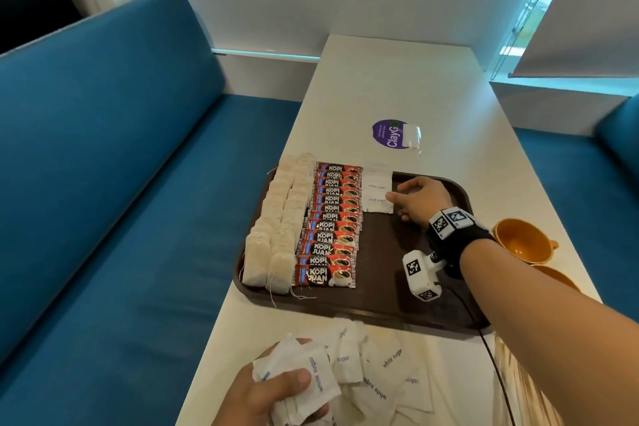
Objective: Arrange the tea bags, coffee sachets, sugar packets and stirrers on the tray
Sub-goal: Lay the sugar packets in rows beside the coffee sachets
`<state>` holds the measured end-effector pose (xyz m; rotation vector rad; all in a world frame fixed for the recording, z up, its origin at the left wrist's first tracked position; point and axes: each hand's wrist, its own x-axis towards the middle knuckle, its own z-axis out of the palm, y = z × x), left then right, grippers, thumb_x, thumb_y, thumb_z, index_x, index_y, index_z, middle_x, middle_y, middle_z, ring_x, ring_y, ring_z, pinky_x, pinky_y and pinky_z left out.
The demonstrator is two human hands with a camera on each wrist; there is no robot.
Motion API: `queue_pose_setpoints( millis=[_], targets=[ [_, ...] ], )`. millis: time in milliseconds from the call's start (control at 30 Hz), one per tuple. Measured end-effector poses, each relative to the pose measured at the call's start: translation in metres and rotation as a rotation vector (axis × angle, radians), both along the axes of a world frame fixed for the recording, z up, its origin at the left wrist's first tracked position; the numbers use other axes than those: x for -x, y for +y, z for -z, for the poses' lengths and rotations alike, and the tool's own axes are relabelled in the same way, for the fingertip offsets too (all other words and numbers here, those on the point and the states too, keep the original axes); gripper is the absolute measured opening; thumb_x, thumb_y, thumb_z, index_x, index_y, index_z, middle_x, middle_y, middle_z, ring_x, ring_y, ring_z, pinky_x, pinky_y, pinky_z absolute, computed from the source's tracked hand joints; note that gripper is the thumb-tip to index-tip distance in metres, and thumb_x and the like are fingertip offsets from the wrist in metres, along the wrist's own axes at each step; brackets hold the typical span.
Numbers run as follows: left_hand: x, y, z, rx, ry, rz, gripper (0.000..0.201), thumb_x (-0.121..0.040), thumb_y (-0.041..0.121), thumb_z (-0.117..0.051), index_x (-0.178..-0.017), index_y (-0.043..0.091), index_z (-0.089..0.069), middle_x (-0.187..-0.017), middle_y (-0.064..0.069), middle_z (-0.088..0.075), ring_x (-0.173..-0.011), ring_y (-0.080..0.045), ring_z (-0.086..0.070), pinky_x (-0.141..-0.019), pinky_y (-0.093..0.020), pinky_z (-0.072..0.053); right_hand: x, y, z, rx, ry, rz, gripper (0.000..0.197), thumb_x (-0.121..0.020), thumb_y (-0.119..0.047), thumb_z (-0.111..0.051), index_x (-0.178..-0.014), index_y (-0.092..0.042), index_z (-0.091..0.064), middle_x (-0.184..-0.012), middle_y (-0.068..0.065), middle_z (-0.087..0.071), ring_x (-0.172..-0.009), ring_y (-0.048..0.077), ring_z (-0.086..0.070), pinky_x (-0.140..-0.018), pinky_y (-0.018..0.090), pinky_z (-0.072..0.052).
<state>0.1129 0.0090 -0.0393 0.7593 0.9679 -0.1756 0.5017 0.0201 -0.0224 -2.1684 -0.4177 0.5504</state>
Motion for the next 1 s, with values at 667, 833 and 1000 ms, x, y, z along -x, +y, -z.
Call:
queue_pose_setpoints(
  millis=[667, 833, 1000],
  targets=[
    [0.018, -0.056, -0.053, -0.210, -0.438, -0.229, 0.054, -0.064, 0.011, -0.085, -0.116, 0.003, -0.073, -0.095, -0.022, -0.070, -0.067, -0.026, -0.063, -0.044, -0.028, -0.049, 0.233, -0.171, -0.086, -0.340, 0.326, -0.394, 0.021, -0.086, -0.016, -0.080, -0.104, -0.010, -0.071, -0.085, 0.005, -0.069, -0.068, 0.022, -0.066, -0.064, 0.039, -0.060],
    [0.030, -0.068, -0.051, -0.226, -0.427, -0.226, 0.058, -0.068, 0.014, -0.084, -0.123, 0.002, -0.069, -0.106, -0.026, -0.070, -0.079, -0.029, -0.063, -0.048, -0.029, -0.048, 0.268, -0.197, -0.068, -0.378, 0.492, -0.367, 0.026, -0.082, -0.006, -0.082, -0.105, -0.005, -0.072, -0.088, 0.018, -0.071, -0.069, 0.028, -0.067, -0.066, 0.041, -0.061],
    [0.037, -0.081, -0.049, -0.182, -0.447, -0.248, 0.057, -0.079, 0.019, -0.086, -0.129, 0.000, -0.064, -0.125, -0.034, -0.064, -0.088, -0.035, -0.058, -0.044, -0.028, -0.045, 0.290, -0.215, -0.058, -0.390, 0.529, -0.311, 0.020, -0.081, 0.000, -0.080, -0.099, 0.001, -0.073, -0.092, 0.025, -0.074, -0.070, 0.028, -0.067, -0.070, 0.041, -0.061]
  ],
)
